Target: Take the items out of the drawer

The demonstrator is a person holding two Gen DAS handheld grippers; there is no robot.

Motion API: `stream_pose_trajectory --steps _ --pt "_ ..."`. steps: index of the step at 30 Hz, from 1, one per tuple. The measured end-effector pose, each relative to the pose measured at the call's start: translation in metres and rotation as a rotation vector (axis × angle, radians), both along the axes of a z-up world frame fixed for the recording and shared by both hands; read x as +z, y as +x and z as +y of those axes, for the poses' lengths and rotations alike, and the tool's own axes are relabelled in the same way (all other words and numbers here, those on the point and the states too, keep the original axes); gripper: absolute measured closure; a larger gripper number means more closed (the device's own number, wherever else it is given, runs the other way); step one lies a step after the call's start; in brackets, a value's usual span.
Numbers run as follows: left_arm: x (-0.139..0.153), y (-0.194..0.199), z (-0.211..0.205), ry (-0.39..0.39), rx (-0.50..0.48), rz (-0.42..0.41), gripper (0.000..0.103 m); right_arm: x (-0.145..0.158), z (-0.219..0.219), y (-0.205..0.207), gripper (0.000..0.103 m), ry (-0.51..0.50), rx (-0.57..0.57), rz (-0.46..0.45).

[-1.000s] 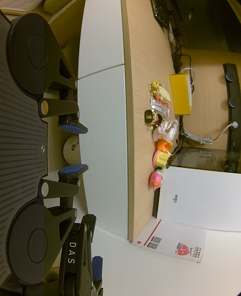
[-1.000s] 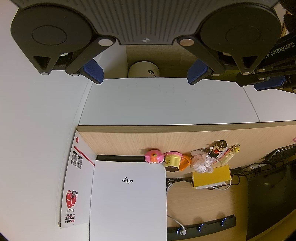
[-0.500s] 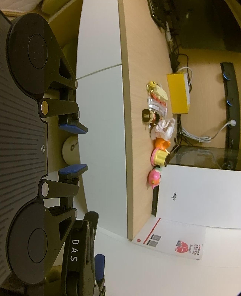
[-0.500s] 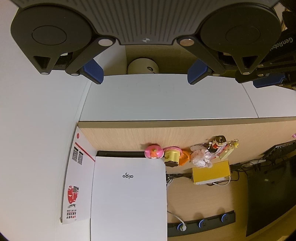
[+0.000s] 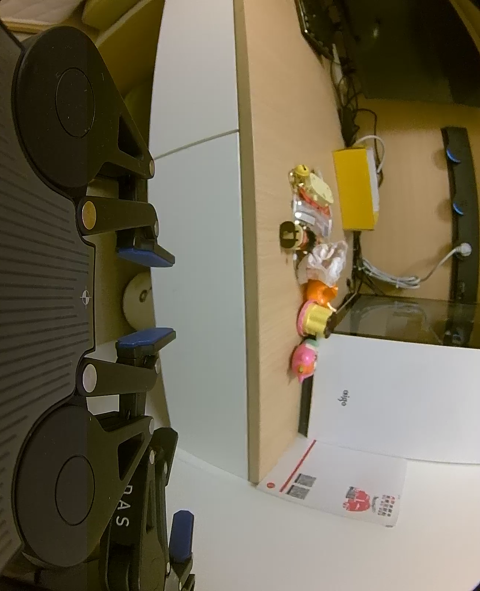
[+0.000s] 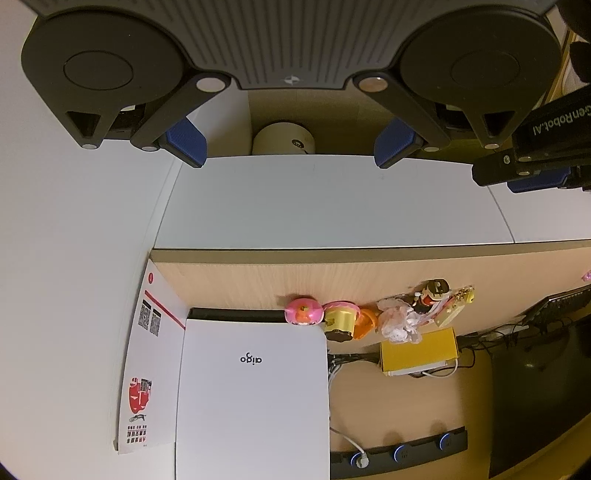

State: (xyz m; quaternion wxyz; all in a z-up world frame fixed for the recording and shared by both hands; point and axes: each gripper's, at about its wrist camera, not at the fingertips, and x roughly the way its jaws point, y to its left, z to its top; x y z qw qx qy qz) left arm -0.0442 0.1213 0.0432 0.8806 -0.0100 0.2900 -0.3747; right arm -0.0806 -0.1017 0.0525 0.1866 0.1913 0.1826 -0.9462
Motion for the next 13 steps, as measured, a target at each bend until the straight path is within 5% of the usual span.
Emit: stream_pose_trajectory --steps 2,5,13 --pt "0.001 0.002 0.003 -0.038 -0.029 0.015 0.089 -0.001 0.0 0.0 0.005 0.001 -0.002 -0.014" --pt "0.004 0.006 0.011 -0.139 -0.044 0.079 0.089 0.002 0.0 -0.001 0.005 -0.016 -0.006 -0.035" --pt "0.009 0.033 0.027 -0.132 0.02 0.107 0.088 0.038 -0.001 0.026 0.005 -0.085 0.022 -0.009"
